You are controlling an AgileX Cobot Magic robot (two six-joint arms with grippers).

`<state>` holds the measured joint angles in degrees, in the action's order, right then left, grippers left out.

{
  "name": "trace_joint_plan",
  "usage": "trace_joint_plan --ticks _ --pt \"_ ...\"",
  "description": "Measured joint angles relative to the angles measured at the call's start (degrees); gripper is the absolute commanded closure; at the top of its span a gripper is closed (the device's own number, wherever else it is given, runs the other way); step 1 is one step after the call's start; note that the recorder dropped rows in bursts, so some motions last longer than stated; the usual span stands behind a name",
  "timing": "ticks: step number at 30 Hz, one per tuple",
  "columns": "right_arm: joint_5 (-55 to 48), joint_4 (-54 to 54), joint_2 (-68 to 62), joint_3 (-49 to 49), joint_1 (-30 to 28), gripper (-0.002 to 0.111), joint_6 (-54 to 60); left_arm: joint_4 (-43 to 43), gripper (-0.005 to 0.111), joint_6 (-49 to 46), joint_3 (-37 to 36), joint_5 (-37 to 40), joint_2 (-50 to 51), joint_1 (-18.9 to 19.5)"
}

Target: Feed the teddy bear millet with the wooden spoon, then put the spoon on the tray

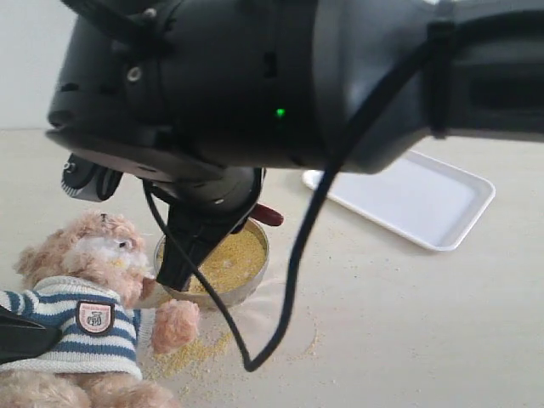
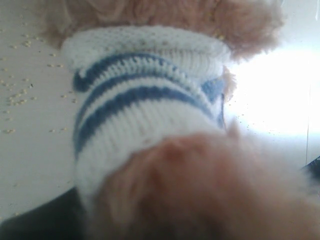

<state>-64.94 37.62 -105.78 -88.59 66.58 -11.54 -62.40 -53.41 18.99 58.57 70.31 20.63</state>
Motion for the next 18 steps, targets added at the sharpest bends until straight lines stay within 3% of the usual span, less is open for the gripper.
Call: trace_joint_plan --ticks 8,18 --pt "3.9 -0.2 8.0 10.4 -1.8 0.101 -2.5 0.0 0.102 0.0 0.0 0.0 0.0 0.0" --pt "4.9 0.1 11.9 14.6 -1.9 0.101 -3.9 0.0 0.102 0.0 0.0 0.0 0.0 0.0"
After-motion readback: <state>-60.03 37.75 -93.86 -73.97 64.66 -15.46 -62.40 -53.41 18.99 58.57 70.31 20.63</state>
